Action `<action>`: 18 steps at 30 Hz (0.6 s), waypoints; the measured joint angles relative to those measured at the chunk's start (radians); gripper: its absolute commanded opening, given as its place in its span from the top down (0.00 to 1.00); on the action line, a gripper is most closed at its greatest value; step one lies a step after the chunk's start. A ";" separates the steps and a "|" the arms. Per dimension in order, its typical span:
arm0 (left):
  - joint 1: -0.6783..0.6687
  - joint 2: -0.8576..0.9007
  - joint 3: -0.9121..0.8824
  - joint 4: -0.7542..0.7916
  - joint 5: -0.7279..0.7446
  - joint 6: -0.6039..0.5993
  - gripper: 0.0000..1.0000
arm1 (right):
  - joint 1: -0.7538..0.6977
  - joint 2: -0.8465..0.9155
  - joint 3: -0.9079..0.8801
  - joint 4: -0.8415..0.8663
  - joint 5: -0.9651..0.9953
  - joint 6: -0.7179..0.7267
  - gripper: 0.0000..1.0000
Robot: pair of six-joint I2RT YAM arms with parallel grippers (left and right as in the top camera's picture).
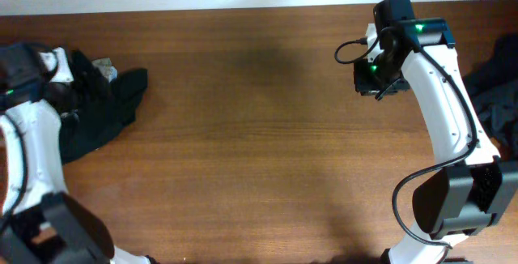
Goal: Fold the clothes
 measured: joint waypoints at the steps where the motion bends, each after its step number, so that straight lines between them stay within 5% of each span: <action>1: -0.006 0.041 0.000 -0.006 -0.058 -0.011 0.01 | 0.000 0.000 0.000 -0.006 0.000 0.000 0.75; 6: -0.002 0.234 -0.009 -0.143 -0.163 -0.068 0.01 | 0.000 0.000 0.000 -0.025 0.000 0.000 0.75; 13: -0.002 0.161 -0.013 -0.185 -0.098 -0.063 0.01 | -0.008 -0.001 0.000 -0.041 0.000 0.024 0.81; 14: -0.004 0.116 -0.015 -0.178 -0.074 -0.054 0.01 | -0.022 -0.006 0.000 -0.047 -0.001 0.044 0.71; 15: -0.010 0.023 -0.015 -0.158 -0.031 -0.039 0.01 | -0.056 -0.024 0.000 -0.063 -0.004 0.072 0.30; 16: -0.019 -0.044 -0.014 -0.138 0.002 -0.021 0.01 | -0.090 -0.047 0.000 -0.068 -0.026 0.093 0.12; 18: -0.066 -0.163 -0.009 -0.077 0.056 0.015 0.01 | -0.164 -0.100 0.000 -0.083 -0.113 0.106 0.12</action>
